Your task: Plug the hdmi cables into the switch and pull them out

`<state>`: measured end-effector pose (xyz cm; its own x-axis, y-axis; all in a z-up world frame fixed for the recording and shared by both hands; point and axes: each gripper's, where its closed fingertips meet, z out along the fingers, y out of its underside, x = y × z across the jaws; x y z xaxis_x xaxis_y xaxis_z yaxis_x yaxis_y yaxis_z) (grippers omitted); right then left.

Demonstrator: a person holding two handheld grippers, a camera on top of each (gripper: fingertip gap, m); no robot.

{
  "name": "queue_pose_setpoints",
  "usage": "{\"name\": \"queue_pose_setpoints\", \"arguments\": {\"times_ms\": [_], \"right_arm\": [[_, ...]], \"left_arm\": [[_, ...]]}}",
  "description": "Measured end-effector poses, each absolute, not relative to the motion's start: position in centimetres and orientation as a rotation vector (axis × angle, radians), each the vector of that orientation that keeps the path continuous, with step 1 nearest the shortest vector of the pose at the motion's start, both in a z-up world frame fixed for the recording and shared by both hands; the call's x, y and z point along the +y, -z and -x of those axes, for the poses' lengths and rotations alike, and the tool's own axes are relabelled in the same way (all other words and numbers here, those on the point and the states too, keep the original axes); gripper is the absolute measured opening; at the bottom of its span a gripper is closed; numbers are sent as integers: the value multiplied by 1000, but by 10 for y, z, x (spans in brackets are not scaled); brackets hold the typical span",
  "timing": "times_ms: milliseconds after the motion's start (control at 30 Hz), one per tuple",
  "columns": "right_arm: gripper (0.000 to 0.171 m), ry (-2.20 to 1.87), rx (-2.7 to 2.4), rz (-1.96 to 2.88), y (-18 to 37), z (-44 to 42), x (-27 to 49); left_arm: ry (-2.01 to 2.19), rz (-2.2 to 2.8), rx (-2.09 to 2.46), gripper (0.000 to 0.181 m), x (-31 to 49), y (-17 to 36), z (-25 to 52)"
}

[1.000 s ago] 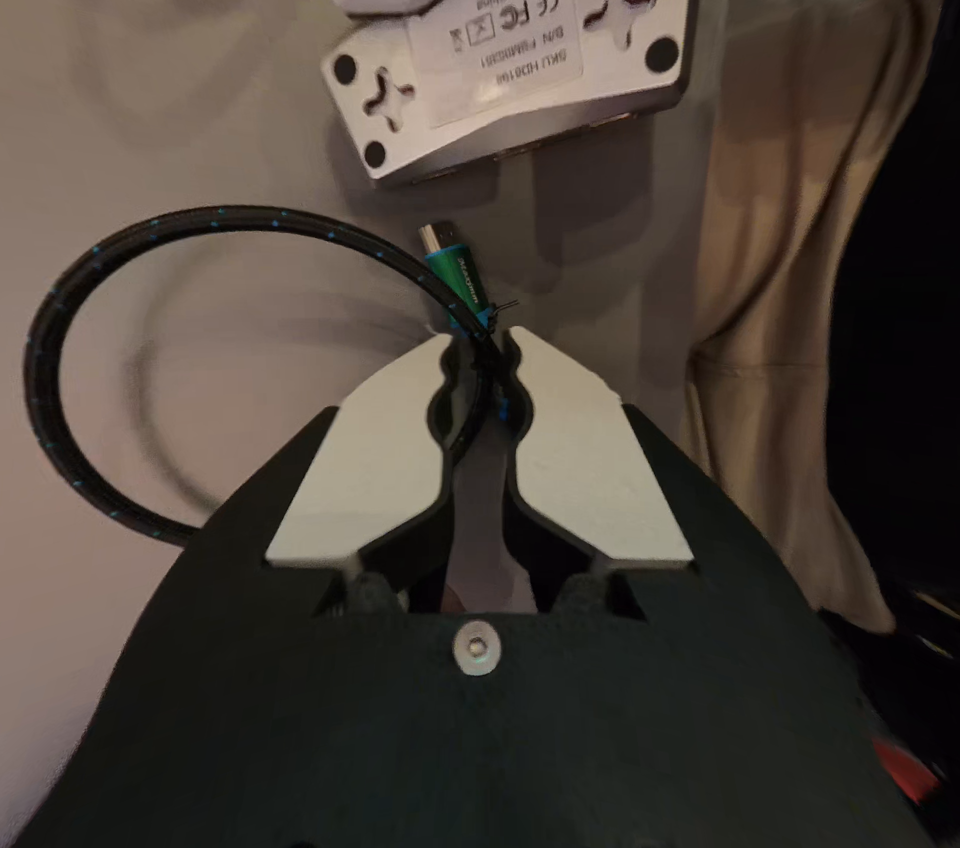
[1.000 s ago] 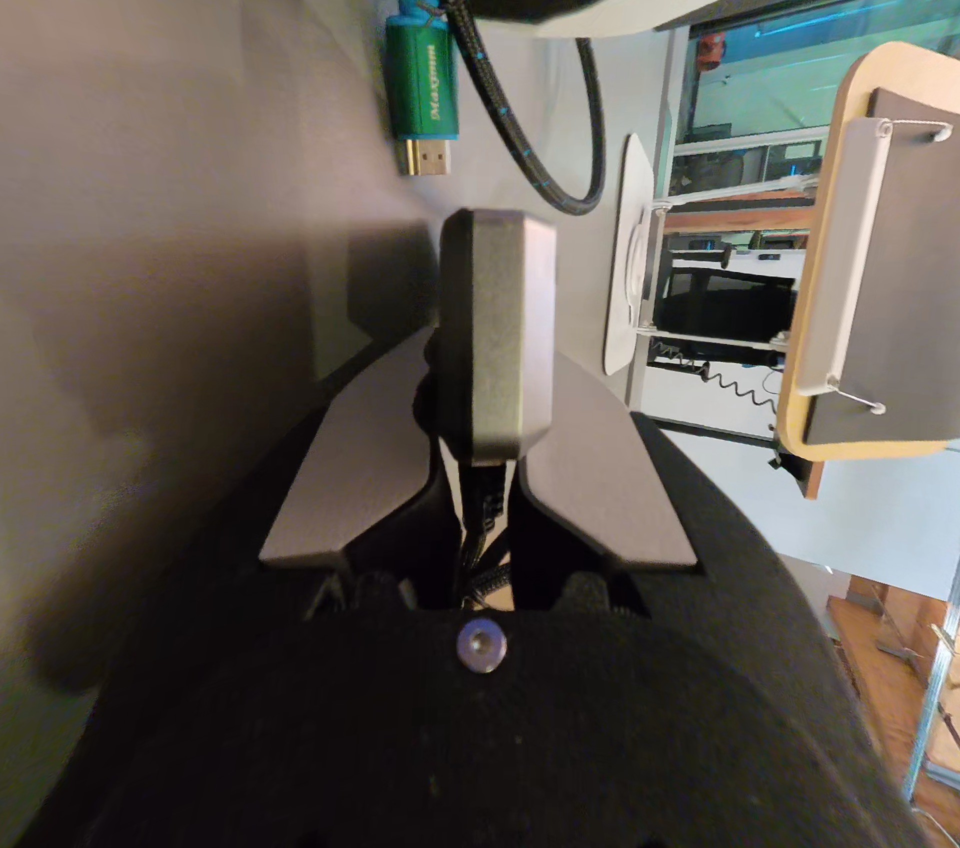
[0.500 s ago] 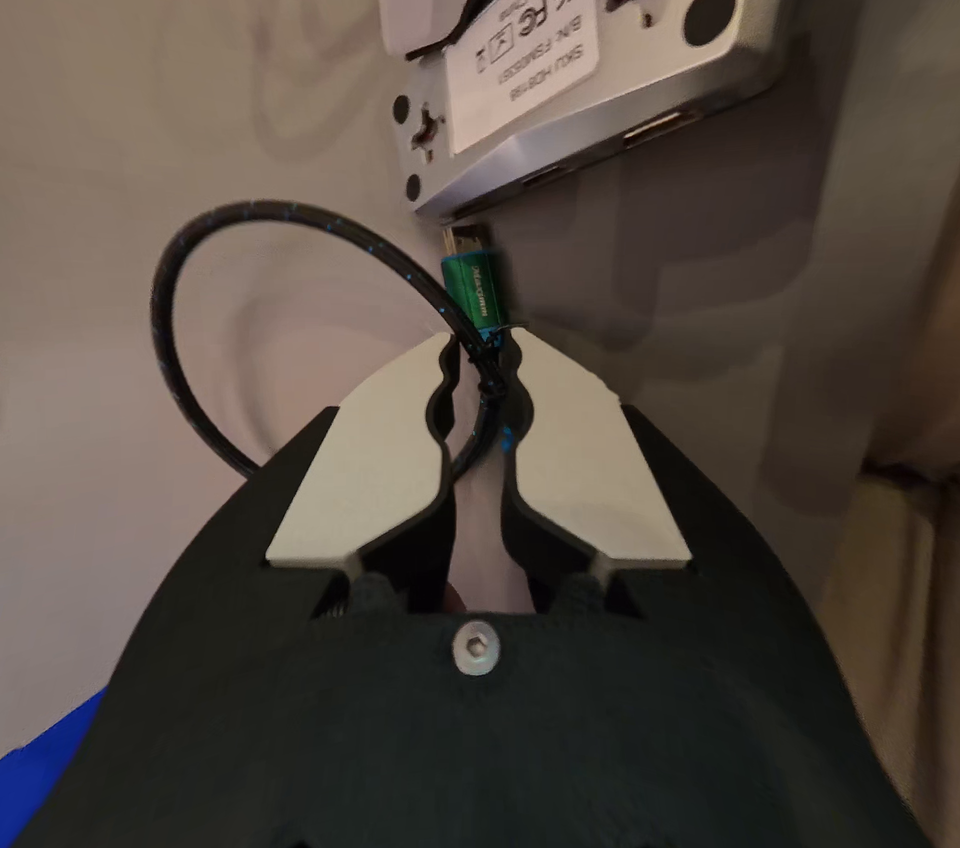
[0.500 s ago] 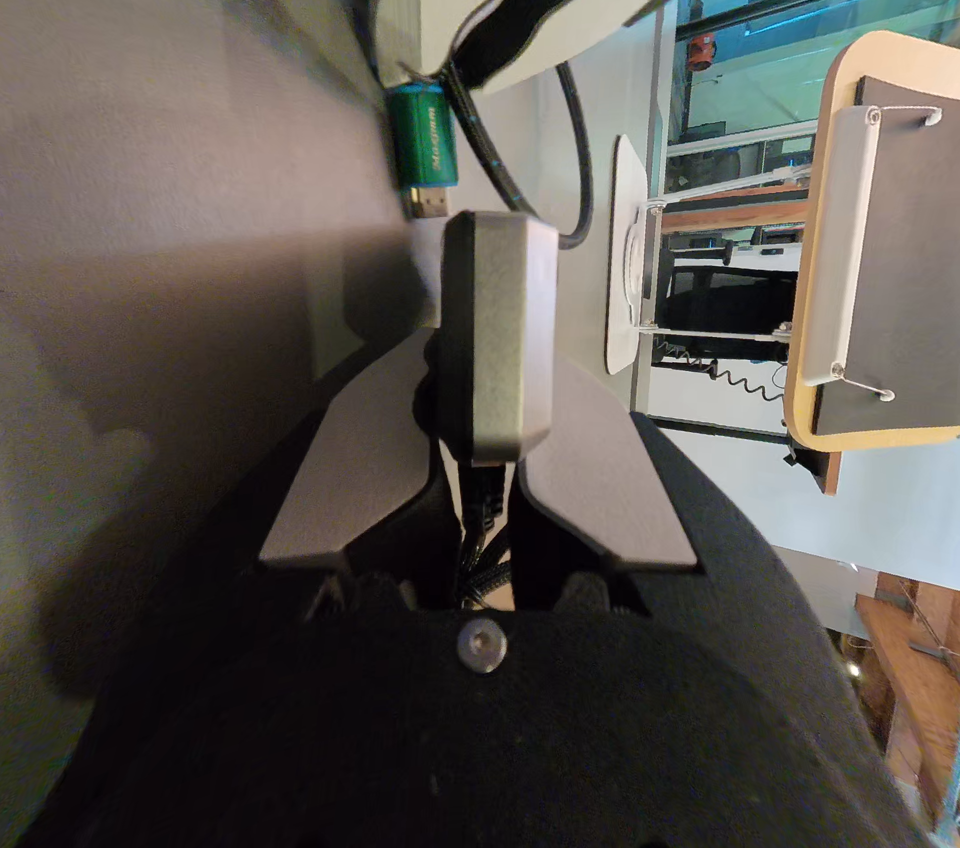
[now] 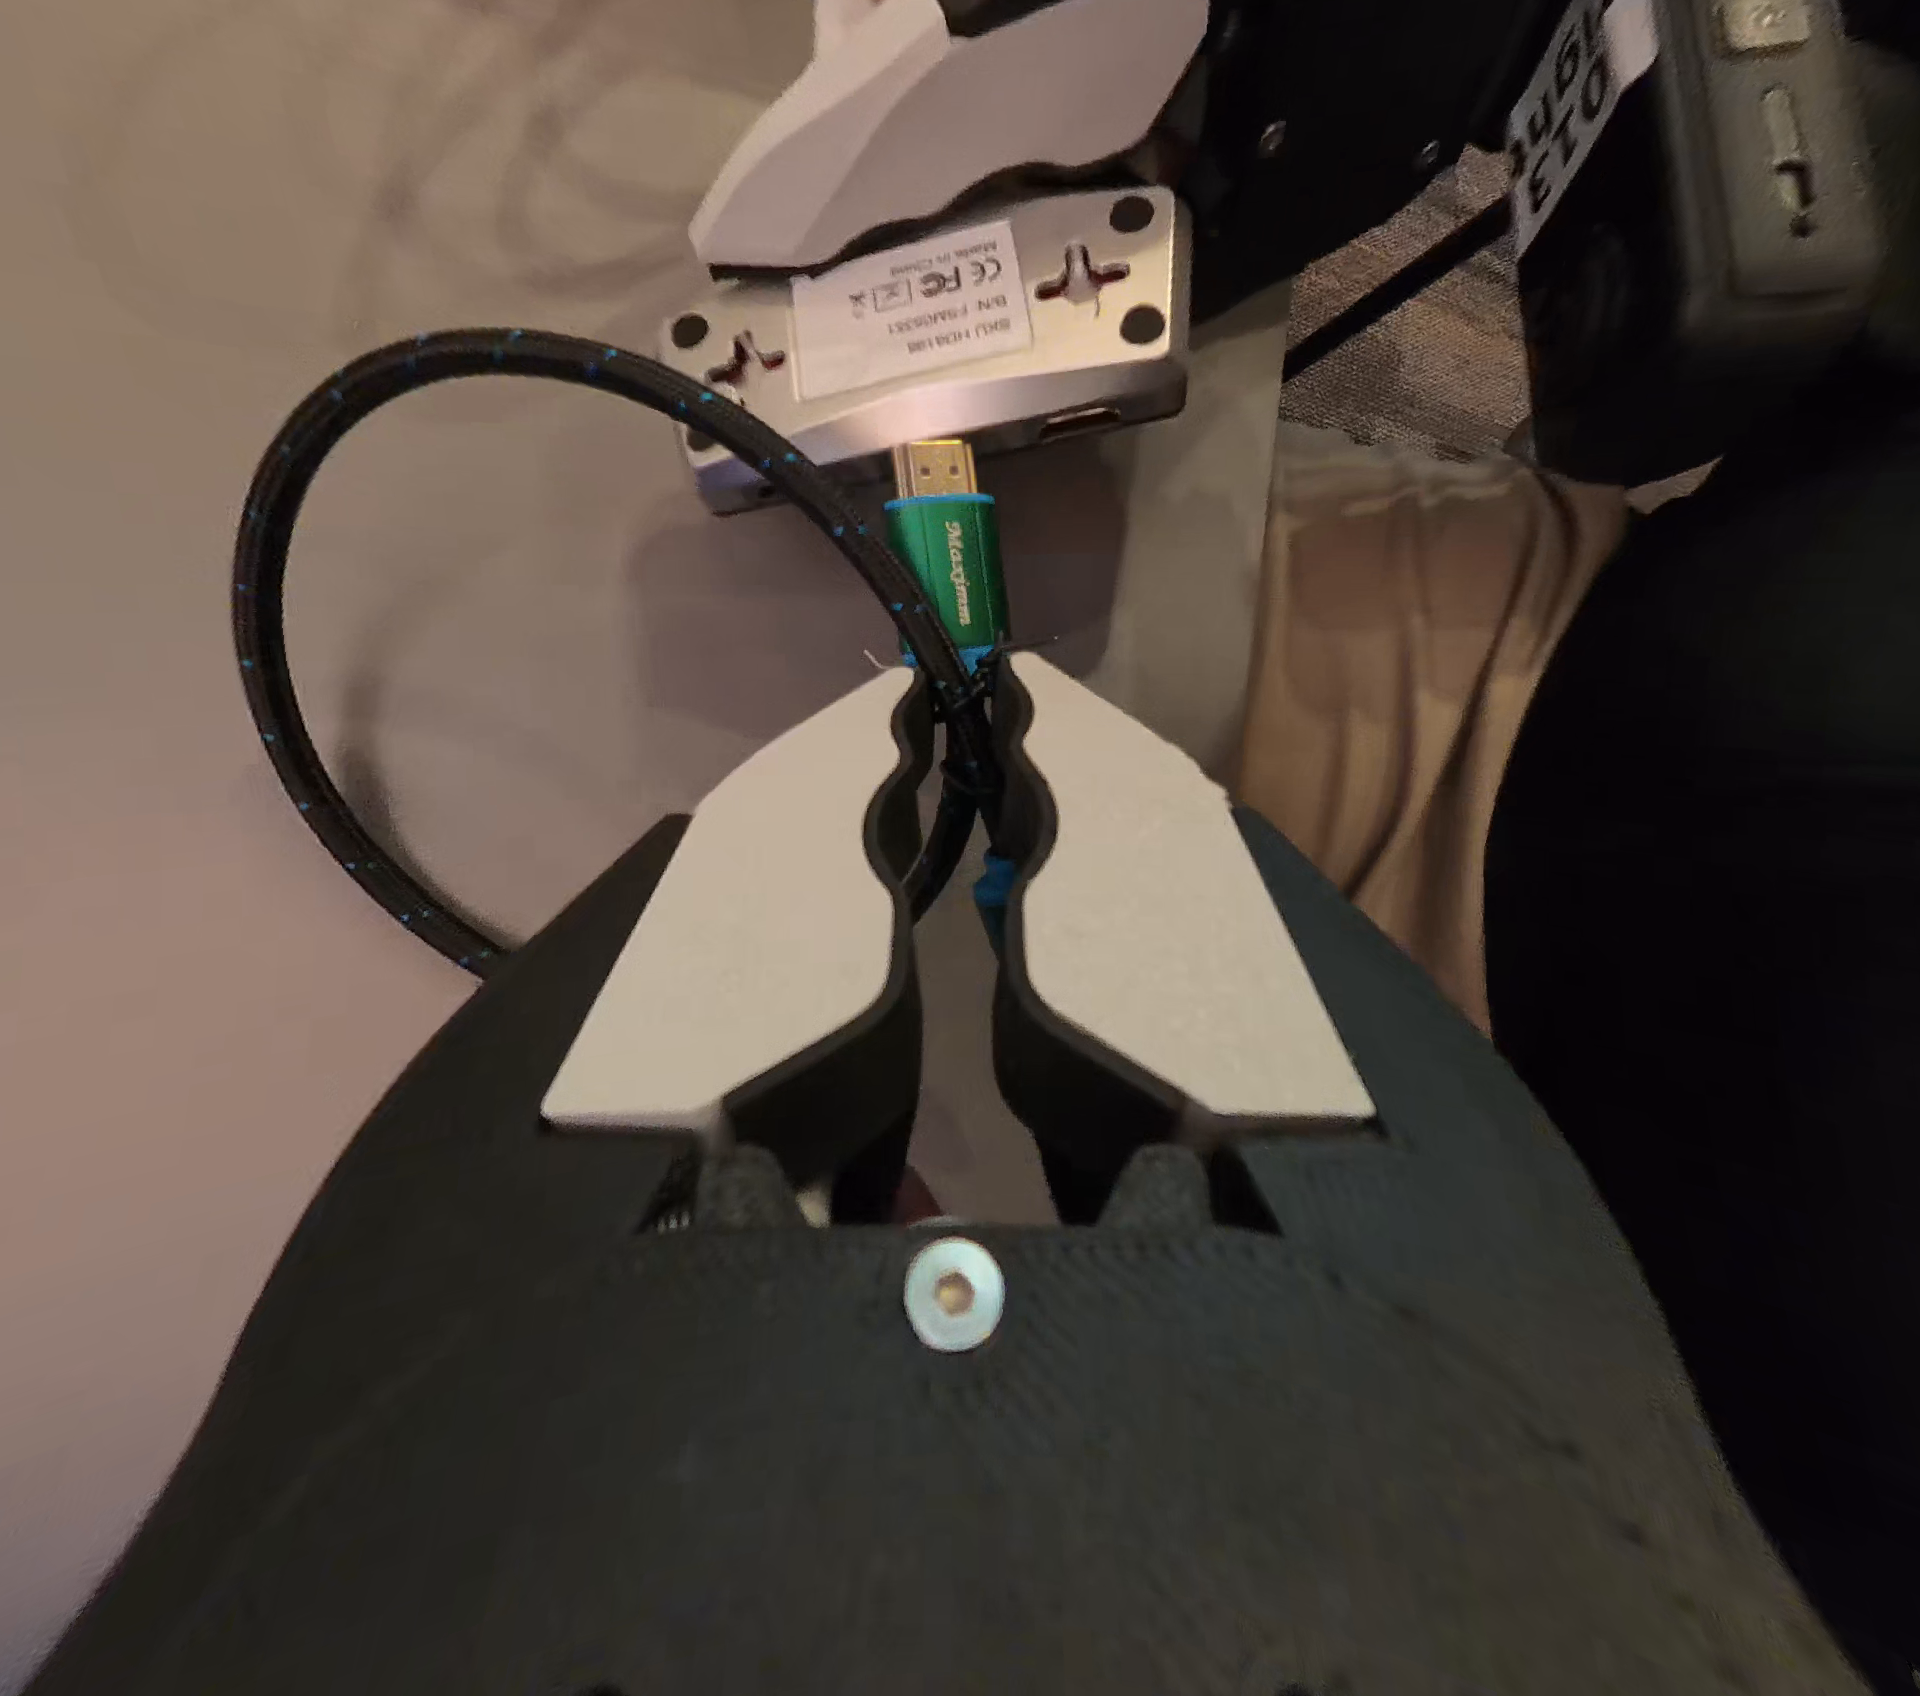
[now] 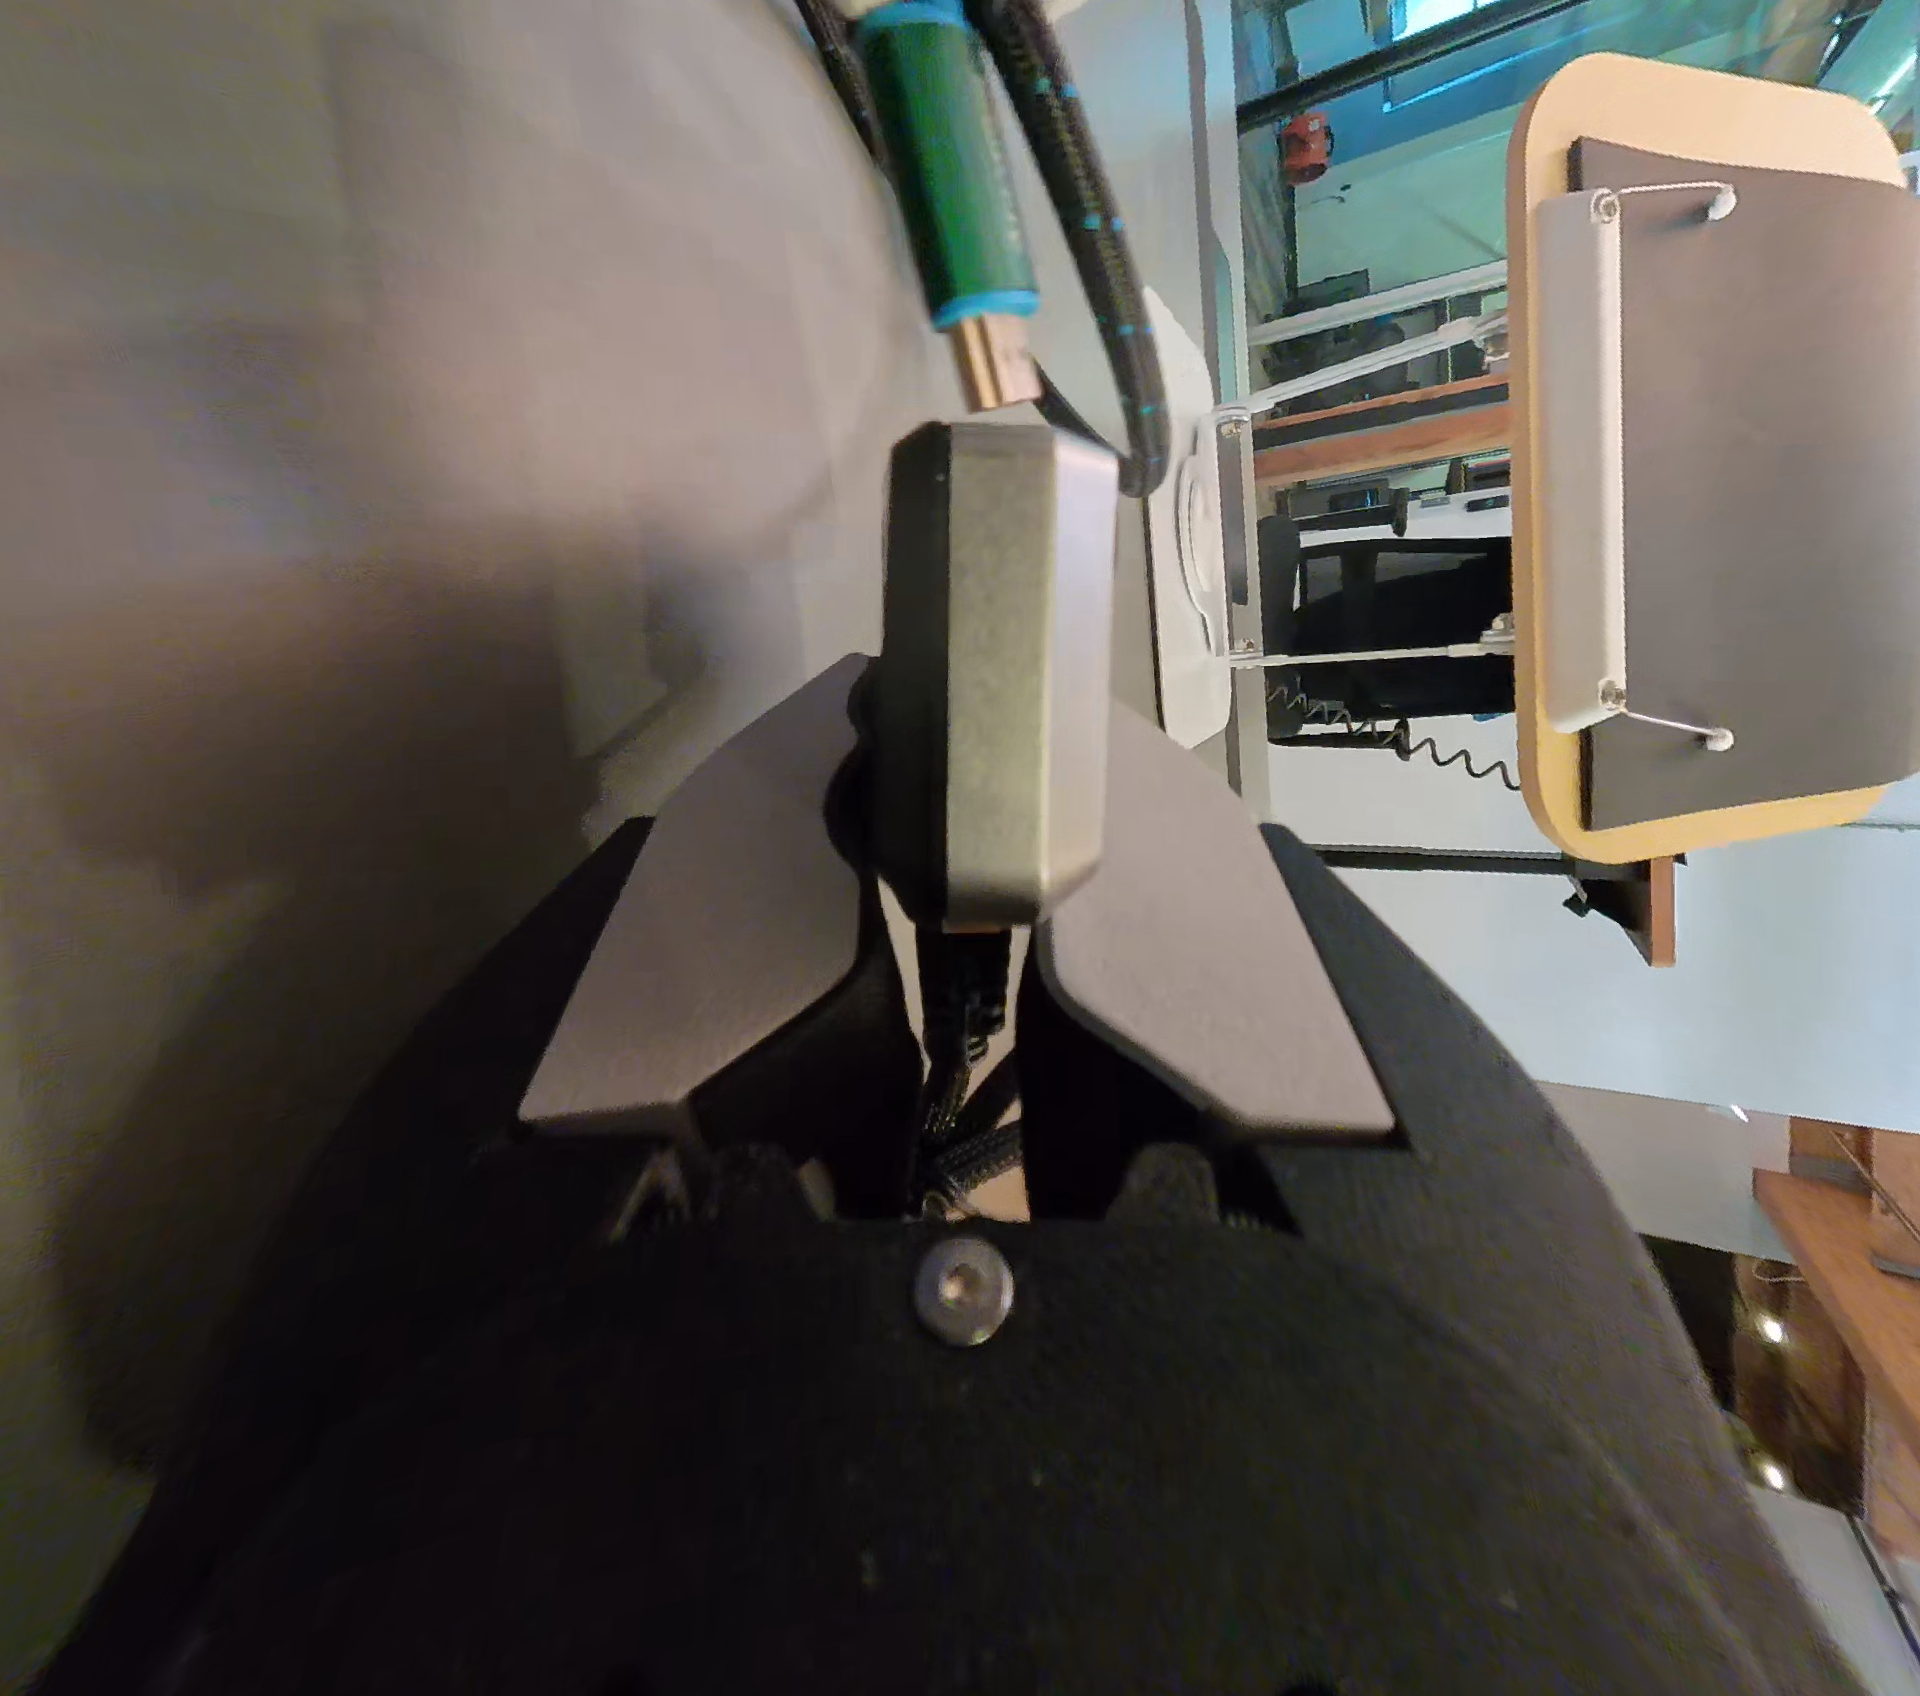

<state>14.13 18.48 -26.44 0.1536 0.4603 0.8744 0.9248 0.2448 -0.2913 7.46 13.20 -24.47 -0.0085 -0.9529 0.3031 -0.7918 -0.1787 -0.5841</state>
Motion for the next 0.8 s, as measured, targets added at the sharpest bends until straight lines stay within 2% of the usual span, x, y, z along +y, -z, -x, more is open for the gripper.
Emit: {"name": "queue_pose_setpoints", "arguments": {"times_ms": [500,800], "right_arm": [[22,667,-1440,1256,244,-142,189],[22,690,-1415,1233,239,-142,189]], "left_arm": [[1339,2127,1672,10,131,234,-76],[1382,2136,1692,10,127,234,-76]]}}
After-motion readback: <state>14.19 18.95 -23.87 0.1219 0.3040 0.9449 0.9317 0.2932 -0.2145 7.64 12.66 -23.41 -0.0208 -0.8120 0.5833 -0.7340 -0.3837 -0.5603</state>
